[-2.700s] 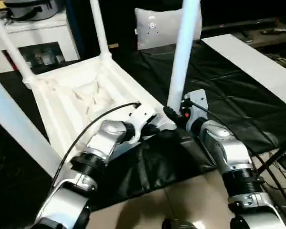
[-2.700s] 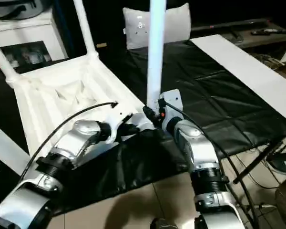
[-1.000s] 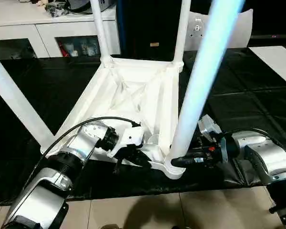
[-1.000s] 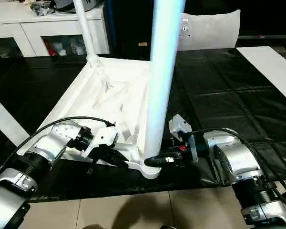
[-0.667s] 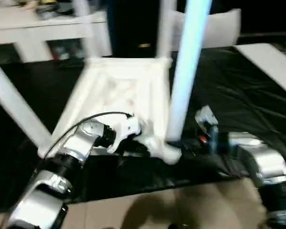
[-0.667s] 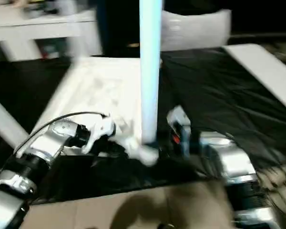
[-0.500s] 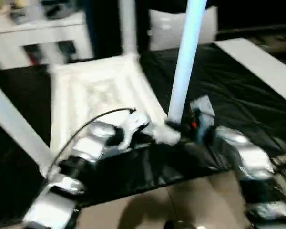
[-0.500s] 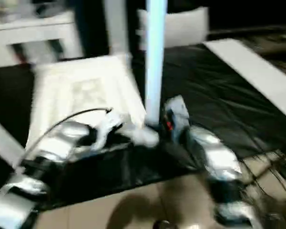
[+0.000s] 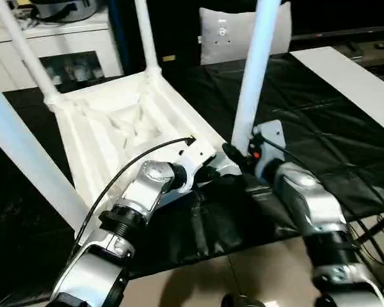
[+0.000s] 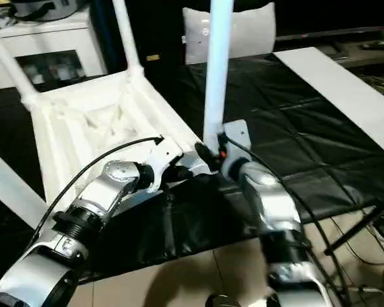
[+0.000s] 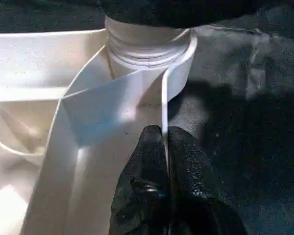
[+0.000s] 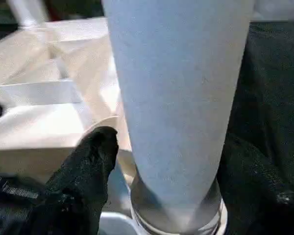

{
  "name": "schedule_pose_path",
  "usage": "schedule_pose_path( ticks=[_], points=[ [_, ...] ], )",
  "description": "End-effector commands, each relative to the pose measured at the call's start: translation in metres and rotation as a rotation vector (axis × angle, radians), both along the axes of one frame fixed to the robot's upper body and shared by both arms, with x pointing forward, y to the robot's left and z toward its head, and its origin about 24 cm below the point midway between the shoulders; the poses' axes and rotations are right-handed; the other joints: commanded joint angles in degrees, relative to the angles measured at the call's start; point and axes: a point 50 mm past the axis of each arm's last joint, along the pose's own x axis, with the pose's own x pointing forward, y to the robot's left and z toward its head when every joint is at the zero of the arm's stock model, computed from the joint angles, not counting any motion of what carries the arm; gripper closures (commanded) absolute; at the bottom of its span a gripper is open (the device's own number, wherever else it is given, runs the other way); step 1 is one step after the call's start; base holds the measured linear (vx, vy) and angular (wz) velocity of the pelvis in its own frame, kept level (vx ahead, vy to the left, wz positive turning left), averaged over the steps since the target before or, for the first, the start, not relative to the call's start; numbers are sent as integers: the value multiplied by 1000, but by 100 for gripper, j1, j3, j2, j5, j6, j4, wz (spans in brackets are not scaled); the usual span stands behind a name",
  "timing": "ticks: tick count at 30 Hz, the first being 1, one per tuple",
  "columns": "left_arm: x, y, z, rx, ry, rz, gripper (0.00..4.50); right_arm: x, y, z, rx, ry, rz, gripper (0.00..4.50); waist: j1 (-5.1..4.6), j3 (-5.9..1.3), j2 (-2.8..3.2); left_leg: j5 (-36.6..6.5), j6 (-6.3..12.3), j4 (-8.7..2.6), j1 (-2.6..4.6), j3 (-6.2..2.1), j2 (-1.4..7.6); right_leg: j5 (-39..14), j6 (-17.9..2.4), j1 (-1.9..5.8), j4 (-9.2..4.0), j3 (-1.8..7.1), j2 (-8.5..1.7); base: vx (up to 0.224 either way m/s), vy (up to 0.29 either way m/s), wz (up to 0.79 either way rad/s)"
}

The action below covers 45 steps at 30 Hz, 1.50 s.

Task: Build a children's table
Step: Rotate leg to tighten

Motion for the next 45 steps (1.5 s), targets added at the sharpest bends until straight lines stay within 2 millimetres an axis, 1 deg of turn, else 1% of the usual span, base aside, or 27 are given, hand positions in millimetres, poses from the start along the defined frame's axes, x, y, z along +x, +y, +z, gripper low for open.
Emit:
schedule_pose_path(
  ticks=[1, 2, 3, 5, 8, 9, 10, 13, 14, 16, 19, 20, 21, 22, 24, 26, 30, 31, 32, 33, 35, 36, 38, 39, 41, 44, 45],
  points=[
    [-2, -5, 12, -45, -57, -73, 450, -4, 3, 7, 30, -43, 93, 87, 84, -459, -101, -268, 867, -350, -65, -12, 139, -1581, -622, 480, -299, 375, -331, 0, 0, 0],
    [-3, -2, 11, -40, -54, -86, 450, -6, -1, 8, 20, -48, 114, 77, 84, -459, -101, -268, 867, -350, -65, -12, 139, -1581, -622, 480, -299, 375, -331, 0, 0, 0],
    [-4, 5, 10, -30, -48, -102, 450, -10, -10, 8, 1, -52, 159, 65, 130, -452, -80, -362, 831, -356, -48, -8, 146, -1671, -587, 473, -312, 378, -321, 0, 0, 0],
    [-4, 8, 9, -26, -45, -117, 450, -13, -14, 8, -6, -53, 191, 48, 191, -451, -85, -420, 796, -359, -34, 3, 154, -1730, -580, 461, -313, 393, -323, 0, 0, 0],
    [-10, 18, 7, -7, -42, -223, 450, -22, -25, 12, -13, -48, 304, 21, 248, -454, -92, -449, 781, -367, -33, -4, 163, -1725, -579, 462, -302, 406, -324, 0, 0, 0],
    [-13, 22, 5, 4, -26, -266, 450, -25, -30, 13, -24, -40, 347, 12, 277, -449, -94, -495, 773, -371, -14, -1, 165, -1788, -573, 450, -306, 409, -324, 0, 0, 0],
    [-13, 22, 5, 4, -25, -267, 450, -25, -30, 13, -25, -40, 348, 4, 291, -444, -98, -517, 766, -371, -16, 6, 164, -1833, -560, 448, -312, 415, -324, 0, 0, 0],
    [-24, 33, 1, 49, 0, -439, 450, -32, -39, 14, -82, -5, 466, 1, 356, -433, -96, -632, 678, -386, 1, 17, 155, -2046, -506, 437, -330, 418, -325, 0, 0, 0],
    [-25, 35, 1, 58, 1, -458, 450, -32, -40, 13, -101, -5, 485, 1, 365, -428, -94, -654, 670, -388, 7, 19, 157, -2079, -490, 430, -338, 417, -318, 0, 0, 0],
    [-28, 38, 0, 85, 16, -533, 450, -36, -41, 13, -114, 15, 567, 1, 450, -431, -90, -681, 613, -389, 37, 36, 169, -2117, -479, 409, -338, 428, -323, 0, 0, 0],
    [-29, 39, 0, 90, 22, -565, 450, -39, -40, 13, -97, 31, 615, 1, 513, -431, -89, -687, 579, -402, 43, 37, 191, -2086, -512, 410, -322, 433, -321, 0, 0, 0],
    [-30, 39, 0, 91, 24, -582, 450, -41, -39, 13, -84, 49, 644, 1, 522, -438, -140, -658, 581, -401, 36, 41, 193, -2058, -510, 415, -317, 439, -322, 0, 0, 0],
    [-31, 39, 1, 100, 26, -619, 450, -44, -37, 14, -74, 67, 700, 17, 585, -441, -115, -600, 600, -397, 43, 44, 199, -2021, -530, 415, -301, 446, -327, 0, 0, 0],
    [-32, 39, 1, 102, 25, -626, 450, -45, -37, 13, -71, 72, 711, 35, 614, -443, -115, -565, 611, -398, 46, 47, 208, -1979, -538, 408, -291, 453, -326, 0, 0, 0],
    [-32, 39, 2, 105, 24, -654, 450, -46, -36, 13, -63, 90, 750, 39, 636, -440, -128, -556, 605, -403, 40, 47, 204, -1994, -531, 414, -288, 450, -322, 0, 0, 0],
    [-32, 38, 3, 112, 22, -681, 450, -48, -36, 13, -57, 113, 786, 62, 662, -441, -128, -568, 586, -397, 46, 61, 192, -2083, -501, 409, -310, 447, -324, 0, 0, 0],
    [-31, 38, 3, 119, 20, -694, 450, -50, -36, 11, -56, 145, 826, 85, 728, -433, -138, -619, 519, -402, 61, 70, 188, -2287, -409, 393, -337, 445, -319, 0, 0, 0],
    [-30, 39, 3, 124, 19, -694, 450, -50, -37, 11, -48, 160, 830, 102, 737, -432, -143, -635, 499, -404, 59, 74, 182, -2339, -375, 397, -345, 441, -319, 0, 0, 0],
    [-30, 39, 3, 124, 19, -694, 450, -50, -37, 11, -48, 160, 830, 102, 737, -432, -143, -635, 499, -404, 59, 74, 182, -2339, -375, 397, -345, 441, -319, 0, 0, 0],
    [-30, 39, 2, 126, 19, -693, 450, -50, -37, 11, -45, 162, 830, 124, 740, -427, -146, -646, 472, -408, 55, 69, 181, -2402, -326, 403, -354, 434, -320, 0, 0, 0],
    [-30, 40, 2, 126, 19, -693, 450, -50, -37, 11, -42, 163, 831, 127, 737, -428, -152, -664, 440, -407, 58, 70, 171, -2475, -273, 403, -366, 427, -321, 0, 0, 0],
    [-30, 40, 2, 126, 20, -693, 450, -50, -37, 11, -40, 164, 831, 146, 733, -427, -156, -671, 438, -407, 57, 73, 169, -2504, -250, 400, -373, 424, -319, 0, 0, 0],
    [-30, 41, 2, 126, 20, -693, 450, -50, -37, 10, -39, 166, 831, 146, 734, -428, -151, -682, 433, -406, 66, 73, 170, -2531, -240, 390, -380, 422, -319, 0, 0, 0],
    [-30, 41, 2, 127, 21, -693, 450, -49, -36, 10, -37, 167, 829, 172, 733, -429, -155, -680, 430, -403, 59, 75, 162, -2550, -221, 394, -384, 417, -316, 0, 0, 0],
    [-29, 42, 2, 127, 22, -693, 450, -49, -36, 10, -34, 168, 830, 177, 732, -429, -162, -671, 434, -402, 58, 76, 159, -2557, -203, 392, -388, 414, -312, 0, 0, 0],
    [-29, 43, 1, 128, 22, -693, 450, -50, -35, 10, -29, 169, 834, 216, 733, -429, -160, -654, 442, -403, 52, 73, 161, -2553, -188, 394, -386, 409, -310, 0, 0, 0],
    [-29, 43, 1, 125, 26, -687, 450, -50, -33, 10, -21, 171, 838, 216, 733, -429, -167, -654, 440, -401, 54, 75, 159, -2562, -183, 393, -387, 408, -311, 0, 0, 0]
  ],
)
